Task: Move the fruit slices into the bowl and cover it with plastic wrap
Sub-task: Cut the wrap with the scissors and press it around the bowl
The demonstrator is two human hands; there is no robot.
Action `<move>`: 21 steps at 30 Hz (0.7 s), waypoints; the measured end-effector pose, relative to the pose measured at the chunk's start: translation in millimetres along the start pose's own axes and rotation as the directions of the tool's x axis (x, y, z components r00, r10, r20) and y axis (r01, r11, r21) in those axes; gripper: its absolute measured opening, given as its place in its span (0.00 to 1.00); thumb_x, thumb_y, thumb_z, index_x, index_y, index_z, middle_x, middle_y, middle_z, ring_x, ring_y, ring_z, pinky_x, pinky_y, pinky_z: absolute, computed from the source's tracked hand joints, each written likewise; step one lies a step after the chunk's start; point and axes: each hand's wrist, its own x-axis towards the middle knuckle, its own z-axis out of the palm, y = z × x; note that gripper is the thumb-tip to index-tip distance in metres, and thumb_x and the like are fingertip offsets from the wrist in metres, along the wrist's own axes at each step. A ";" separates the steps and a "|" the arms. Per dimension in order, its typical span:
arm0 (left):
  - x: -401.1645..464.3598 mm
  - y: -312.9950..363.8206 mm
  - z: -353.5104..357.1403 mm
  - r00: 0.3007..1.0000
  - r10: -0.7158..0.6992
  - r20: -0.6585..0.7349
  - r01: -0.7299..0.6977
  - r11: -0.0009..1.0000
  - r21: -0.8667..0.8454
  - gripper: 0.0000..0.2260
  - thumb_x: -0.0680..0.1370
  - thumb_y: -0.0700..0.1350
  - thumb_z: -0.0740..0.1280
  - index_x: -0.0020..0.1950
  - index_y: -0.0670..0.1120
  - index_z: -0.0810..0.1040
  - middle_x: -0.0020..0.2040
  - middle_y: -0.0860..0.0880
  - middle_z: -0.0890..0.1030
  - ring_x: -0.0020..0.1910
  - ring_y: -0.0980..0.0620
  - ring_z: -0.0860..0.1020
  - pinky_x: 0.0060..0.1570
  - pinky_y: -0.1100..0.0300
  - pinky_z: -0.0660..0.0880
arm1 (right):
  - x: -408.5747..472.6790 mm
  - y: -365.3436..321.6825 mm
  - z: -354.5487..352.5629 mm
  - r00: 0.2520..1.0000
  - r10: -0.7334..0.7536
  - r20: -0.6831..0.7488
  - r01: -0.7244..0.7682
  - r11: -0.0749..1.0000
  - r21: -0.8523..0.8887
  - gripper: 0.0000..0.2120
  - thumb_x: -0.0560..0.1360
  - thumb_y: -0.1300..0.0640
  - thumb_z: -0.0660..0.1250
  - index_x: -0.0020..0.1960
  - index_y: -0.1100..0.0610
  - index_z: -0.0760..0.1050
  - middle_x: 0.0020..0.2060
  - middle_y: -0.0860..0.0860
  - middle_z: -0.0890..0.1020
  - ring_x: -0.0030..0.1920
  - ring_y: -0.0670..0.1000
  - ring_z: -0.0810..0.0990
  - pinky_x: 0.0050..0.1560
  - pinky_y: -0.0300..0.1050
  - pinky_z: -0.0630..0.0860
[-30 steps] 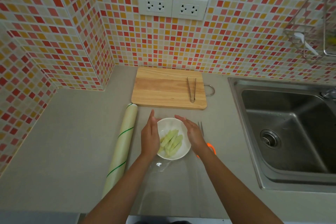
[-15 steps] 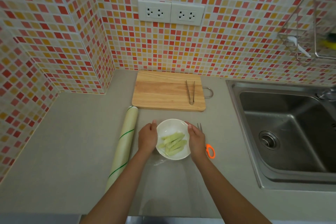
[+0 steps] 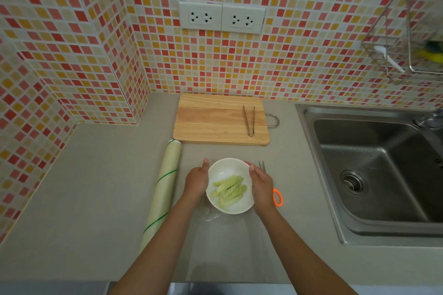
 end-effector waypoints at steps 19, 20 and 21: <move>-11.4 11.7 -3.5 0.986 0.082 -0.147 -0.098 0.990 -0.106 0.26 0.78 0.64 0.57 0.30 0.44 0.65 0.29 0.48 0.70 0.31 0.49 0.69 0.34 0.55 0.64 | -3.5 -4.9 0.6 1.000 -0.011 -0.018 0.010 0.999 -0.040 0.13 0.81 0.61 0.58 0.50 0.53 0.81 0.45 0.47 0.84 0.47 0.45 0.82 0.48 0.38 0.78; -11.9 11.1 -2.6 0.982 0.109 -0.157 -0.123 0.989 -0.086 0.25 0.78 0.62 0.58 0.30 0.45 0.62 0.28 0.48 0.67 0.30 0.49 0.67 0.33 0.55 0.62 | -3.6 -5.4 1.0 1.000 -0.012 -0.020 0.011 0.999 -0.045 0.13 0.81 0.61 0.58 0.50 0.52 0.81 0.45 0.47 0.84 0.47 0.45 0.82 0.49 0.39 0.78; -12.0 10.1 -2.0 0.978 0.130 -0.165 -0.145 0.986 -0.079 0.25 0.79 0.59 0.59 0.29 0.45 0.60 0.28 0.49 0.65 0.30 0.50 0.65 0.34 0.55 0.60 | -3.8 -5.9 1.2 1.000 -0.013 -0.022 0.012 0.999 -0.050 0.13 0.81 0.61 0.58 0.50 0.52 0.81 0.45 0.47 0.84 0.47 0.45 0.82 0.49 0.39 0.78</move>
